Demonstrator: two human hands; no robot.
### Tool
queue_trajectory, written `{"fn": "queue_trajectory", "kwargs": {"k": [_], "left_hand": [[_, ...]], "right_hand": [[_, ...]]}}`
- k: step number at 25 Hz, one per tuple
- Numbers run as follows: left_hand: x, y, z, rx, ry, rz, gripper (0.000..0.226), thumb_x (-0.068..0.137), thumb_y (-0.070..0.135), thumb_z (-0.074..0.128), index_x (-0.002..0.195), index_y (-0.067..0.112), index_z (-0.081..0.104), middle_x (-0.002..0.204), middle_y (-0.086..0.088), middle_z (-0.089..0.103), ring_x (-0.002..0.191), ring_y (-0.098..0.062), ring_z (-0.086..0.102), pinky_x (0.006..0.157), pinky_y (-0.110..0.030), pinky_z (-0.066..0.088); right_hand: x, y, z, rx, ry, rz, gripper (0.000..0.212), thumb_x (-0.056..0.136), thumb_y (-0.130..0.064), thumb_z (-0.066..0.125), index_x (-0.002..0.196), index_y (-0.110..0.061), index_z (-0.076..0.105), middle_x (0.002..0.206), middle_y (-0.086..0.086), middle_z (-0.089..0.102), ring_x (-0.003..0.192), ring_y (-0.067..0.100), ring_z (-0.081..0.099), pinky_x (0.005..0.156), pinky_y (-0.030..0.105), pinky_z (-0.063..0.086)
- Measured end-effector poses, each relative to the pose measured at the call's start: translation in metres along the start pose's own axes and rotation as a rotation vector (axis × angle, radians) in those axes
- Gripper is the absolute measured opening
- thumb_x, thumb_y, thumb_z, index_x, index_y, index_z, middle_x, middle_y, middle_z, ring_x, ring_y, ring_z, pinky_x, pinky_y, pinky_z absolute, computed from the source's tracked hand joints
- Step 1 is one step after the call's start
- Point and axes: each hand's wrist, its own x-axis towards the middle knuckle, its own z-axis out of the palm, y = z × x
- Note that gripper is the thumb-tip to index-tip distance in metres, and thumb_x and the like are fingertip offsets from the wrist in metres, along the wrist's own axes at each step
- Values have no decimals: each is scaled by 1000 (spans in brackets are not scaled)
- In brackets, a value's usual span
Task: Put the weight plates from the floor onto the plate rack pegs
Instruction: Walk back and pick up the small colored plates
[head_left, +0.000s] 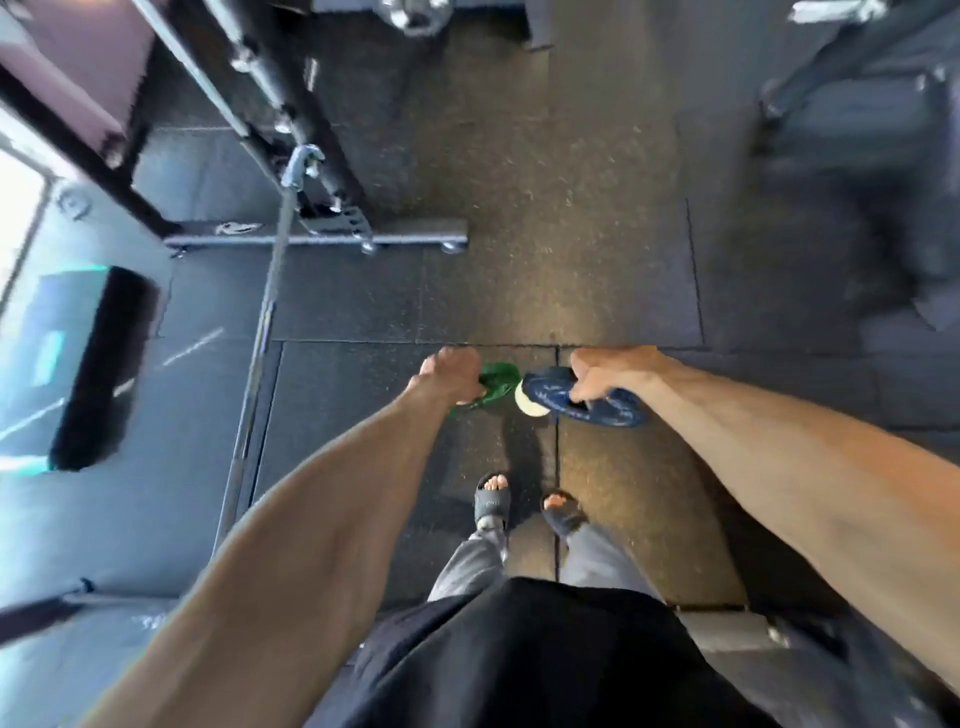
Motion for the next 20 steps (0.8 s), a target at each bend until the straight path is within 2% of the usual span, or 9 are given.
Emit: {"fn": "queue_trajectory", "kwargs": {"k": [2,4,6,10,13,16,20], "left_hand": [[-29,-26,16,-152,36,-157,37,89,26,64,122,8,61,121,-14,64,110,-34,63,88,-41,53],[-65,-50,39,-299,82,-327,38,88,29,64,120,10,62,121,-14,64,110,-35,63,87,-41,53],[-106,-68,65,-422,131,-458,40,85,34,67,117,11,63,120,-15,64,110,-35,63,87,-39,53],[-197,-88,131,-615,184,-725,41,85,37,70,115,11,62,119,-12,66,112,-31,63,88,-36,50],[-270,-87,187,-812,221,-953,44,83,40,71,118,14,62,123,-10,63,115,-30,61,93,-35,51],[-347,-76,243,-1016,262,-1191,45,82,38,72,119,15,59,125,-11,62,116,-31,61,93,-35,52],[-433,-57,306,-1185,282,-1444,39,84,30,70,118,14,59,123,-9,64,113,-28,63,91,-33,51]], "right_hand": [[7,-28,-4,-110,-20,-72,21,69,-28,65,81,-11,66,68,3,65,65,24,62,62,30,46],[14,-63,-1,-251,-36,-211,30,71,-29,67,96,-13,68,87,8,70,83,28,69,67,33,50],[13,-100,6,-402,-40,-325,34,73,-29,69,103,-12,70,99,9,72,94,28,70,71,35,55],[-12,-185,27,-688,-48,-584,31,75,-25,66,102,-11,67,94,4,70,87,26,70,71,37,59],[-44,-255,59,-904,-101,-783,27,78,-18,65,103,-11,65,90,2,66,78,24,66,60,29,52],[-85,-321,111,-1123,-119,-946,26,77,-17,64,102,-12,65,85,1,62,73,23,65,60,31,53],[-131,-393,199,-1337,-156,-1161,27,74,-22,66,98,-10,68,88,5,68,79,25,69,66,35,59]]}}
